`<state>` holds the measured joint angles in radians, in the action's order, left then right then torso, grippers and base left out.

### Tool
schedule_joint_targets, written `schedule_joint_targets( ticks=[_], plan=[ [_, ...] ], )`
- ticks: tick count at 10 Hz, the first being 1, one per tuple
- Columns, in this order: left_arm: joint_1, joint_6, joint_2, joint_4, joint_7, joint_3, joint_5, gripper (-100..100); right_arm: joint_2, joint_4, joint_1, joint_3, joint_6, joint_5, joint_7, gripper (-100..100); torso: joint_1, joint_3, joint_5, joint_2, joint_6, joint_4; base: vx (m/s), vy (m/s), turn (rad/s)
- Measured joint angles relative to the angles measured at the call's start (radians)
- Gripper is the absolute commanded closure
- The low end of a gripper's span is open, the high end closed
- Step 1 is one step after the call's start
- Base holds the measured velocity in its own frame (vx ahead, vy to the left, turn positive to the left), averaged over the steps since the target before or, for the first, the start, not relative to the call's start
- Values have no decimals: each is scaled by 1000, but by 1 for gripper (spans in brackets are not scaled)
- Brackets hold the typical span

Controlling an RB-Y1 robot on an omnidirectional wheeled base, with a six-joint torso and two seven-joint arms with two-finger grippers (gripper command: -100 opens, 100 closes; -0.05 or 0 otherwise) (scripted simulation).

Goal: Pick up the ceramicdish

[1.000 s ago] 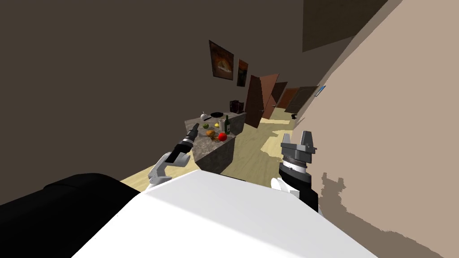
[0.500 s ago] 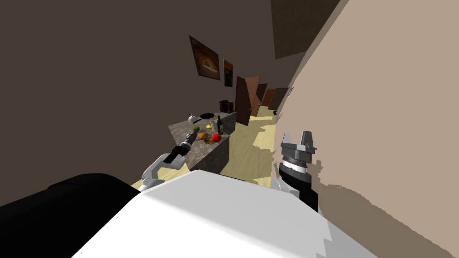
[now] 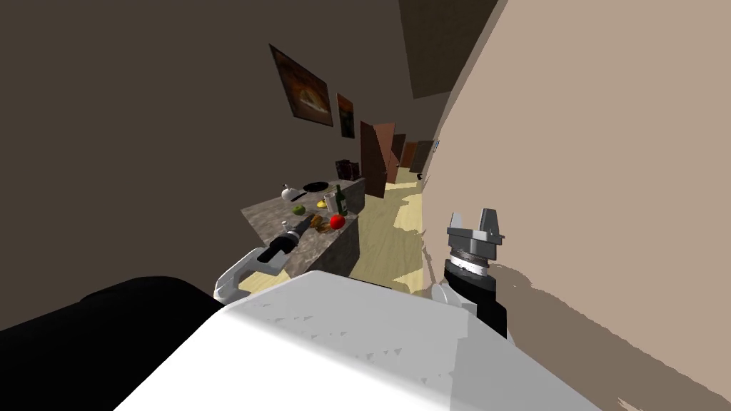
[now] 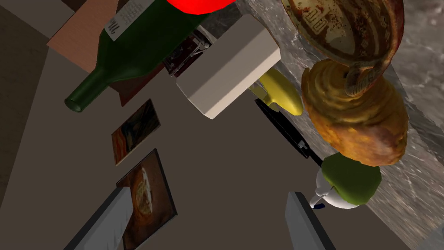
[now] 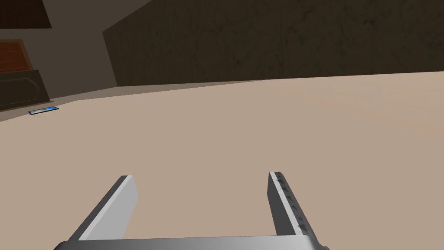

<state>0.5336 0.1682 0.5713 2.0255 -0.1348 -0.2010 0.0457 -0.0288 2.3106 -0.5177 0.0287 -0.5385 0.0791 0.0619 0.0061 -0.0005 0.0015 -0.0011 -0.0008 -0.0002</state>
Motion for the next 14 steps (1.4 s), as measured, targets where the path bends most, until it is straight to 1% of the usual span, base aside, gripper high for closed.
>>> schedule_joint_targets(
  ticks=[2,3,4,5,6,7,8,9,10,11,13,14],
  plan=[
    [37,18,58,-44,6,10,2,-100,0,0,0,0,0,0,0,0,1,0,0,0,0,0,-24,61,-314],
    [59,38,83,-47,9,14,2,-100,0,0,0,0,0,0,0,0,0,-1,0,-1,0,0,-16,47,-310],
    [81,44,111,-67,13,18,5,-100,0,0,0,0,0,0,0,0,-1,-1,0,-1,0,0,-17,42,-259],
    [96,50,124,-84,12,27,-2,-100,0,0,0,0,0,0,0,0,-1,-1,0,-2,0,0,-17,31,-278],
    [101,64,147,-102,13,36,-1,-100,0,0,0,0,0,0,0,0,-2,-1,0,-2,0,0,-10,25,-205],
    [106,81,169,-117,15,45,2,-100,0,0,0,0,0,0,0,0,-2,-1,0,-3,-1,0,-1,25,-268],
    [116,101,186,-134,16,60,0,-100,0,0,0,0,0,0,0,0,-2,-2,0,-3,0,-1,4,26,-184],
    [134,114,187,-152,14,78,-6,-100,0,0,0,0,0,0,0,0,-2,-2,0,-3,-1,-1,1,12,-19],
    [136,116,187,-155,13,80,-6,0,0,0,0,0,0,0,0,0,-3,-2,-1,-3,-1,-1,0,0,0],
    [135,116,187,-154,13,80,-6,-100,0,0,0,0,0,0,0,0,-4,-2,-1,-3,-1,-1,8,8,-96],
    [108,108,174,-193,12,79,-13,-100,0,0,0,0,0,0,0,0,-3,-3,-1,-5,-1,-1,12,10,-78],
    [106,107,174,-195,11,80,-13,100,0,0,0,0,0,0,0,0,-4,-2,-1,-4,-1,-1,0,0,0]
  ],
)
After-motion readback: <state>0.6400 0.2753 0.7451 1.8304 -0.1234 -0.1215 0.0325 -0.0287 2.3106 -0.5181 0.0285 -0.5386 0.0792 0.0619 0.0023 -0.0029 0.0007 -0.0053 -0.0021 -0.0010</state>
